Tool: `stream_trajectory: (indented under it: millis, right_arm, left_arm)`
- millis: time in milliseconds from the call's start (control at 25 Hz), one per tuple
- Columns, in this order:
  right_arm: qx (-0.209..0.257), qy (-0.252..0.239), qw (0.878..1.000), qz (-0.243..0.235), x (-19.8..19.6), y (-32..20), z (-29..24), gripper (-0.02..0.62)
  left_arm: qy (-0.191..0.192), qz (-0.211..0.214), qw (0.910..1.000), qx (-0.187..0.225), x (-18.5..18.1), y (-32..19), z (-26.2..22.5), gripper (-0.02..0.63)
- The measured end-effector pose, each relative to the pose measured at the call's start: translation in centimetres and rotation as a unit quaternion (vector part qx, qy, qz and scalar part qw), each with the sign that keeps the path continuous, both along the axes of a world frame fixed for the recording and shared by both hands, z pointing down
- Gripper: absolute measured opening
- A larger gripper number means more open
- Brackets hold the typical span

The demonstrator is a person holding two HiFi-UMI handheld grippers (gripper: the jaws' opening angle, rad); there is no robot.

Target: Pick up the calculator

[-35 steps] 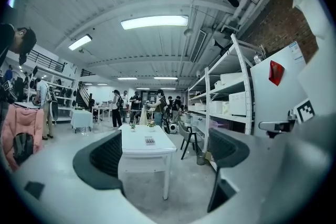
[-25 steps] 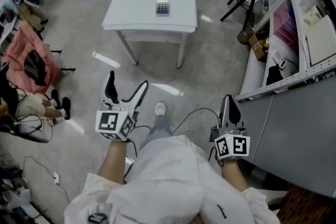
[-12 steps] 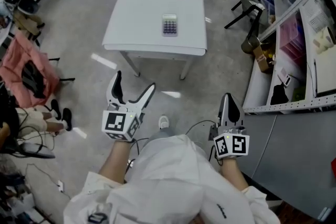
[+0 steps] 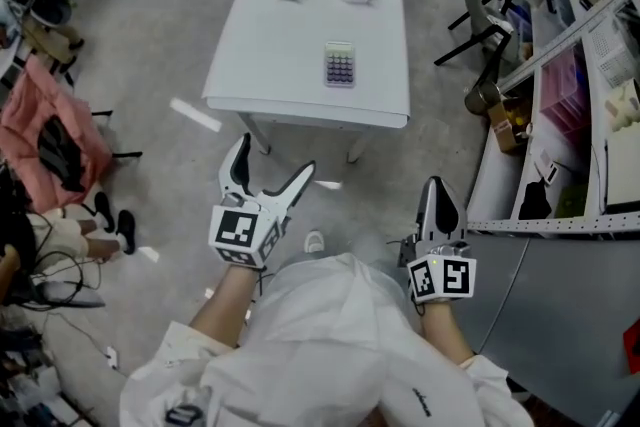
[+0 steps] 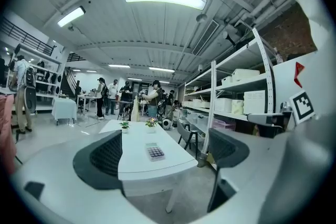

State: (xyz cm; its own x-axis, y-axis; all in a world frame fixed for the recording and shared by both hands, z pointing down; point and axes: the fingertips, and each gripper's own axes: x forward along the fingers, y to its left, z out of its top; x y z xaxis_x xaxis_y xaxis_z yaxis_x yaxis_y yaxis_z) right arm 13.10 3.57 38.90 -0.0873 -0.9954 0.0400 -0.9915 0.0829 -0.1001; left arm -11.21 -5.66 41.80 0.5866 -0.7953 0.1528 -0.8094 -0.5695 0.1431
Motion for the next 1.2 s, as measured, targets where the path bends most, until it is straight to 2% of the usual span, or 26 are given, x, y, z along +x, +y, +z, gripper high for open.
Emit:
stream_trajectory:
  millis: [240,440,600,920,1200]
  right_arm:
    - [0.002,0.005,1.000,-0.006,-0.1,-3.5,-0.2,0.017]
    - [0.007,-0.002,1.000,-0.016,0.9,-7.6,0.2,0.017]
    - [0.000,-0.010,1.000,-0.027,2.1,-12.1,1.3,0.017]
    - [-0.021,-0.014,0.998,-0.059,5.9,-23.2,2.7,0.017]
    - [-0.049,-0.021,0.994,-0.093,8.5,-29.9,4.8,0.017]
  left_arm:
    - [-0.011,-0.005,0.9997,-0.023,1.3,-2.4,1.3,0.492]
    - [-0.012,-0.005,0.9996,-0.023,3.3,-5.8,1.5,0.492]
    - [-0.022,-0.007,0.9994,-0.027,5.1,-10.0,2.1,0.494]
    - [-0.044,-0.020,0.9968,-0.063,10.3,-19.6,4.3,0.492]
    - [-0.066,-0.035,0.9918,-0.103,14.3,-24.5,7.1,0.492]
